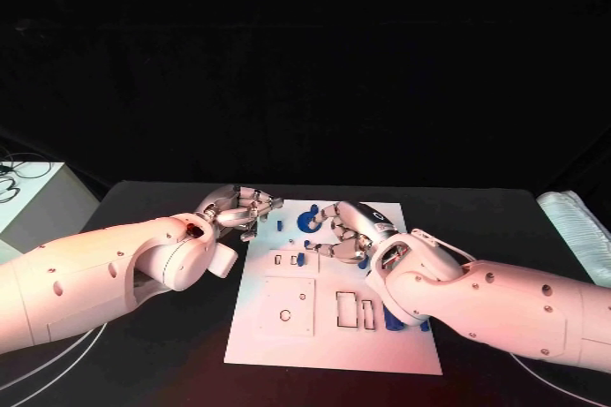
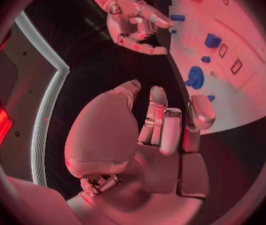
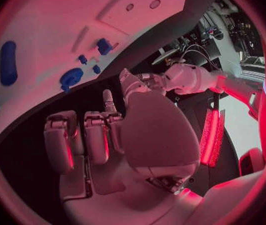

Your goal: Assemble the parts on the task board

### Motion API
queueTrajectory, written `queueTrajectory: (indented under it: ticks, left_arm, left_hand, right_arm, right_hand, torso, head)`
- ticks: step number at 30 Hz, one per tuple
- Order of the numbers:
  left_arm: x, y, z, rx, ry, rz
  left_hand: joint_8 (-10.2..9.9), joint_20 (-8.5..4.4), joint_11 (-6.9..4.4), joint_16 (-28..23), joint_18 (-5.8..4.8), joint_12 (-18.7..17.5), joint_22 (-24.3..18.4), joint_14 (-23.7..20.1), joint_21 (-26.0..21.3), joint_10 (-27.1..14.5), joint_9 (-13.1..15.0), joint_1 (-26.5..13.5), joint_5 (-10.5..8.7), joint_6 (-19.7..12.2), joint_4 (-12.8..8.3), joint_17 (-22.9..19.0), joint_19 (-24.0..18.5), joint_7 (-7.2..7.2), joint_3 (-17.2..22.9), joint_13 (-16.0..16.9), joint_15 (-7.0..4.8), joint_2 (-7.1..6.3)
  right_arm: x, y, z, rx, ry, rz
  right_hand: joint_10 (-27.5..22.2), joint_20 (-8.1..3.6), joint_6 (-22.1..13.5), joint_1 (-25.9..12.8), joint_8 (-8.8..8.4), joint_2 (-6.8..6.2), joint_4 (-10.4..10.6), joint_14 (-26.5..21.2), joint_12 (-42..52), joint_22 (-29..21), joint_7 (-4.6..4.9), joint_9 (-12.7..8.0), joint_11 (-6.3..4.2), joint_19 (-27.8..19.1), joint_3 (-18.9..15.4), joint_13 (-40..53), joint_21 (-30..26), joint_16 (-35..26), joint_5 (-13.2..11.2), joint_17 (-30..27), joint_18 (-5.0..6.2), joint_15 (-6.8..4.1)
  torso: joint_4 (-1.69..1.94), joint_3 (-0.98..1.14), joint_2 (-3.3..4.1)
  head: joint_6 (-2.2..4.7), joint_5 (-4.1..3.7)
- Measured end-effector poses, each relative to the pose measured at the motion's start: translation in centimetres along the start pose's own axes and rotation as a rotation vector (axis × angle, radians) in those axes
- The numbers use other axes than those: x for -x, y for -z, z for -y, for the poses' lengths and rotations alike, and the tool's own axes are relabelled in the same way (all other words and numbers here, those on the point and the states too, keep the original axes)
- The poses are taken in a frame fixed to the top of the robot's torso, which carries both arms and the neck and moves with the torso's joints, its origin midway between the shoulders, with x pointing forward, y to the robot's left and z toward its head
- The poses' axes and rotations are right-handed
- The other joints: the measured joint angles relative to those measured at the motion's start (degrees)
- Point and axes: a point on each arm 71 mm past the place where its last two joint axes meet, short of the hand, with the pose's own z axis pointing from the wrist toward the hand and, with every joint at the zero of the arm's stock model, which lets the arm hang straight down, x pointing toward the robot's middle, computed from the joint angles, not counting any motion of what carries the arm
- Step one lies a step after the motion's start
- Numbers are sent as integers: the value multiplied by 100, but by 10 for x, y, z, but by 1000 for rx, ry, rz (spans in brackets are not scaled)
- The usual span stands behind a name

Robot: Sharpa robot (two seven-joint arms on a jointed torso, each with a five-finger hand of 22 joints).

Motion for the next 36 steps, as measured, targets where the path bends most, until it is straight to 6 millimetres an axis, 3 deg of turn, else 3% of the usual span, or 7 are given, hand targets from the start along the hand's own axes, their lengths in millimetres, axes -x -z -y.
queueTrajectory:
  ticks: [1, 3, 10, 14, 26, 36]
  left_arm:
    - [0, -3, 2, 13, -34, -10]
    - [-2, -7, 5, 32, -89, -33]
    - [-13, -21, 14, 150, -322, -142]
    - [-22, -32, 18, 235, -464, -199]
    - [-49, -55, 17, 394, -779, -325]
    - [-59, -66, 15, 452, -912, -375]
  left_hand:
    - [54, -44, -38, 71, -9, 209, 275, 28, 140, 171, 62, 13, 19, 35, -1, 22, 201, -35, 76, 265, -28, 13]
    - [100, -79, -58, 111, -11, 334, 454, 40, 234, 265, 153, -45, 20, 52, 13, 29, 328, -52, 121, 425, -40, 10]
    - [100, -95, -67, 111, -10, 351, 543, 39, 266, 274, 309, -446, 20, 13, 22, 29, 343, -47, 106, 460, -40, -34]
    - [112, -95, -25, 111, -10, 312, 541, 39, 266, 230, 391, -655, -2, -14, 22, 28, 343, -29, 13, 394, -40, -5]
    - [253, -95, -37, 88, -10, 312, 513, 39, 266, 137, 719, -1068, -2, -64, 22, 27, 342, -64, -178, 385, -41, 168]
    - [277, -74, -36, 89, -9, 291, 490, 39, 266, 96, 817, -1203, -31, -126, 22, 27, 321, -43, -208, 375, -41, 243]
  right_arm:
    - [9, 4, 1, 10, -15, -1]
    - [22, 9, 3, 17, -35, -1]
    - [61, 28, 18, -10, -83, 0]
    - [77, 35, 34, -60, -103, 12]
    - [91, 38, 59, -152, -146, 34]
    - [92, 37, 64, -179, -157, 39]
  right_hand:
    - [0, 0, 0, 0, 0, 0, 0, 0, 0, 0, 0, 0, 0, 0, 0, 0, 0, 0, 0, 0, 0, 0]
    - [0, 0, 0, 0, 0, 0, 0, 0, 0, 0, 0, 0, 0, 0, 0, 0, 0, 0, 0, 0, 0, 0]
    - [0, 0, 0, 22, 0, -22, -16, 0, 0, -1, 0, 0, 0, 0, 16, 0, 0, 0, 0, 0, 0, 0]
    - [0, 0, 0, 22, 0, -22, -16, 0, 0, -1, 0, 0, 0, 0, 15, -1, 0, 0, 0, 0, 0, 0]
    - [0, 0, 0, 22, 0, -22, -16, 0, 0, -2, 0, 0, 0, 0, 15, -1, 0, 0, 0, 0, 0, 0]
    - [0, -1, 1, 22, 0, -22, -16, 0, 0, -2, 0, 0, -1, 0, 15, -1, 0, 0, 0, 0, 0, 0]
  torso:
    - [0, 1, -10]
    - [0, 1, -36]
    - [-12, 3, -110]
    - [-14, 18, -162]
    - [-21, 63, -211]
    - [-41, 71, -197]
  head:
    - [-4, 1]
    - [-18, 2]
    - [-58, 16]
    - [-105, 9]
    - [-195, 51]
    - [-231, 80]
